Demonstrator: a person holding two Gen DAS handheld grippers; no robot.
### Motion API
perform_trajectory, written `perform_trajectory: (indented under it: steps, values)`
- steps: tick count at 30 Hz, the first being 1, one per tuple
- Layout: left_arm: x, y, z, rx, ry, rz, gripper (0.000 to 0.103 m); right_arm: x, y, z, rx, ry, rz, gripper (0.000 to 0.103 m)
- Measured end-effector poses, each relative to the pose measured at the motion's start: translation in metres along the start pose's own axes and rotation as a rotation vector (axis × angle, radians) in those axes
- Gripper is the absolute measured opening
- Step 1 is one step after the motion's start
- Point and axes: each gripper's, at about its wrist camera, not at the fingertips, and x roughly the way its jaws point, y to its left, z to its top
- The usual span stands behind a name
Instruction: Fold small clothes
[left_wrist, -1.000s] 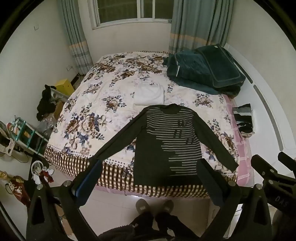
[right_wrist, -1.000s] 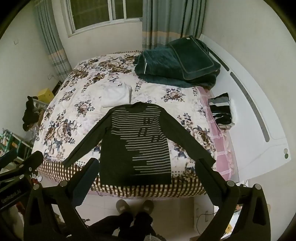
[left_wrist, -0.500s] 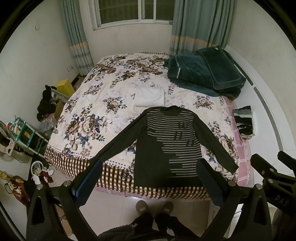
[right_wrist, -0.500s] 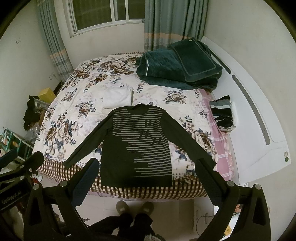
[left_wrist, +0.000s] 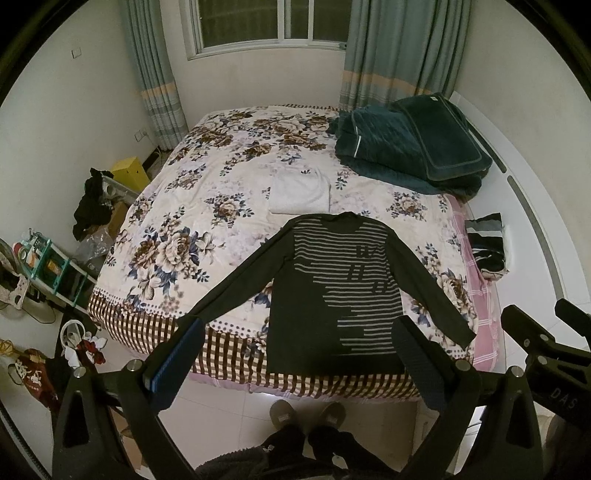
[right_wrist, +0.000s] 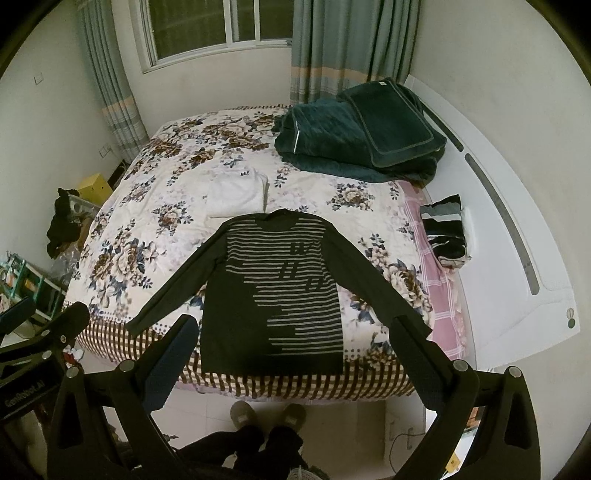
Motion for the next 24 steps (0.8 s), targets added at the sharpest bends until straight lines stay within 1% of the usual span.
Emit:
perform_trajectory:
  steps: [4,5,12,15,24]
  values:
    - [0.0,0.0,0.0,0.0,0.0,0.0,0.103,-0.001,0.001,0.002,0.001,0.0,0.0,0.103]
    - [-0.003,0.004,0.009,-0.003,0.0,0.001,0.103,0.0,0.0,0.001,-0.002,-0.001,-0.001,0.103]
    - [-0.006,0.006,0.016,-0.004,0.0,-0.001,0.103,0.001,-0.001,0.0,-0.001,-0.001,0.001,0.103]
    - [-0.005,0.004,0.016,-0.003,-0.003,0.001,0.103,-0.007,0.006,0.009,-0.001,-0.001,0.001,0.103]
    - [-0.007,0.002,0.023,-0.008,-0.008,0.002,0.103,-0.006,0.005,0.007,-0.002,-0.004,0.001,0.103]
